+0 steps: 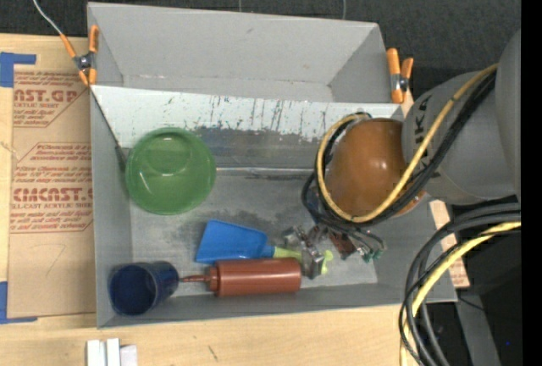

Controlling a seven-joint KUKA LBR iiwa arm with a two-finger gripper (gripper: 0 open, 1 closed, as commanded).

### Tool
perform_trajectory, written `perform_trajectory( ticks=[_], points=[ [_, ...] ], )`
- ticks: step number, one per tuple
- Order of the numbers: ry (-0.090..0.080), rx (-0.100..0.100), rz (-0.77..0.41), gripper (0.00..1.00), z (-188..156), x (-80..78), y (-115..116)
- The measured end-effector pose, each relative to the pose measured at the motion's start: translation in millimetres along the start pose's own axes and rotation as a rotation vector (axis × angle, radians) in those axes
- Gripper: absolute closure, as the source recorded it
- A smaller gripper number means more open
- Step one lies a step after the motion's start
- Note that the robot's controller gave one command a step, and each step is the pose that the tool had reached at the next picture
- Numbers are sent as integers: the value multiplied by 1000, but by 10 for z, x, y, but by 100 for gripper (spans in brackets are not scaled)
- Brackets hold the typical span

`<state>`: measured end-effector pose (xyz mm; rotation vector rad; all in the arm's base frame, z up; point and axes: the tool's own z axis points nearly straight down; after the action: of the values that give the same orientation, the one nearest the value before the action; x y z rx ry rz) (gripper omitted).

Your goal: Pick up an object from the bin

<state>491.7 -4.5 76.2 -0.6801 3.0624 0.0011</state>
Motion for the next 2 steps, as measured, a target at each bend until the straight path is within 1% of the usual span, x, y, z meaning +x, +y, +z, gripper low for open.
perform_trajectory(
  ticks=[1,2],
  points=[
    [0,0,0,100,0,0,-1],
    [-1,1,-37,100,-85,28,20]
  ],
)
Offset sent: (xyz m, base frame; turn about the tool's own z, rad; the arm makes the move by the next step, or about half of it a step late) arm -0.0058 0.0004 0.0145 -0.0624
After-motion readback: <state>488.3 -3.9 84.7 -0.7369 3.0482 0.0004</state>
